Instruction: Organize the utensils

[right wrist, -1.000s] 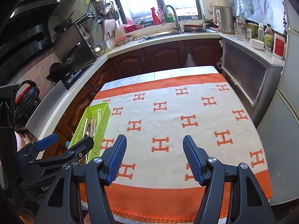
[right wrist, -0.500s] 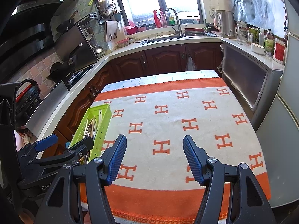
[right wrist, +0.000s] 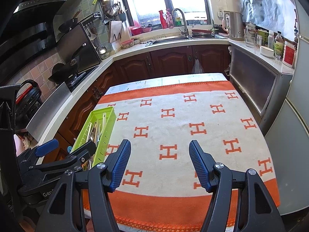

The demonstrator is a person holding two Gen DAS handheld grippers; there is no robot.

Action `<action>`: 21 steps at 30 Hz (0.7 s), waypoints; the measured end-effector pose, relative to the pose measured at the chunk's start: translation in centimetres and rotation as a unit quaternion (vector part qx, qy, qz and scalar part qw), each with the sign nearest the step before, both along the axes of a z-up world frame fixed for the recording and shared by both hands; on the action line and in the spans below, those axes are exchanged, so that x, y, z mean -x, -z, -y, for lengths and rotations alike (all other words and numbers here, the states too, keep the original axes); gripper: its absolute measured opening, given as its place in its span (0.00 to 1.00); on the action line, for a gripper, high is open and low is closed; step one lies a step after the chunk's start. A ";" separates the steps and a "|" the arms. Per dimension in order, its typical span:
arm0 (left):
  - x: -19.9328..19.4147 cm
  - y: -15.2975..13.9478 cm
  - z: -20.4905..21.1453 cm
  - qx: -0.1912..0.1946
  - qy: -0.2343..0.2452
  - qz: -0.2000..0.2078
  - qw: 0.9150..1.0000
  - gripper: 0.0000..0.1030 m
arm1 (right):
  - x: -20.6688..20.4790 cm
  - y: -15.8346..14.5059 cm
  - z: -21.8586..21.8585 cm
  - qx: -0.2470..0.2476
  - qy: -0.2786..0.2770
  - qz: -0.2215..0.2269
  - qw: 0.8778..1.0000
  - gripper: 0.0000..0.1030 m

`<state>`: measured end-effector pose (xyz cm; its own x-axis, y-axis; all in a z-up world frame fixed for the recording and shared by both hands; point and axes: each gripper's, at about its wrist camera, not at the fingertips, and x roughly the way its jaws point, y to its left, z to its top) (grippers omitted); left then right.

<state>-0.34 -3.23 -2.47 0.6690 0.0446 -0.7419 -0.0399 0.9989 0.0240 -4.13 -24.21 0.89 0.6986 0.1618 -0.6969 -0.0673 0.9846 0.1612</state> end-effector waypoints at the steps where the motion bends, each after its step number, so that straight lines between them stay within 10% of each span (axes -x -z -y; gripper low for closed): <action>1: 0.0 0.0 0.0 0.000 -0.001 0.000 1.000 0.99 | 0.0 0.0 0.0 0.000 0.000 0.000 1.000 0.62; 21: 0.1 0.9 -0.1 0.003 -0.003 -0.008 1.000 0.99 | -0.4 1.0 -0.1 0.001 -0.002 -0.005 1.000 0.62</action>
<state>-0.43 -3.11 -3.35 0.6569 0.0450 -0.7527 -0.0465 0.9987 0.0190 -3.74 -24.12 -0.14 0.6903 0.1640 -0.7047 -0.0704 0.9846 0.1602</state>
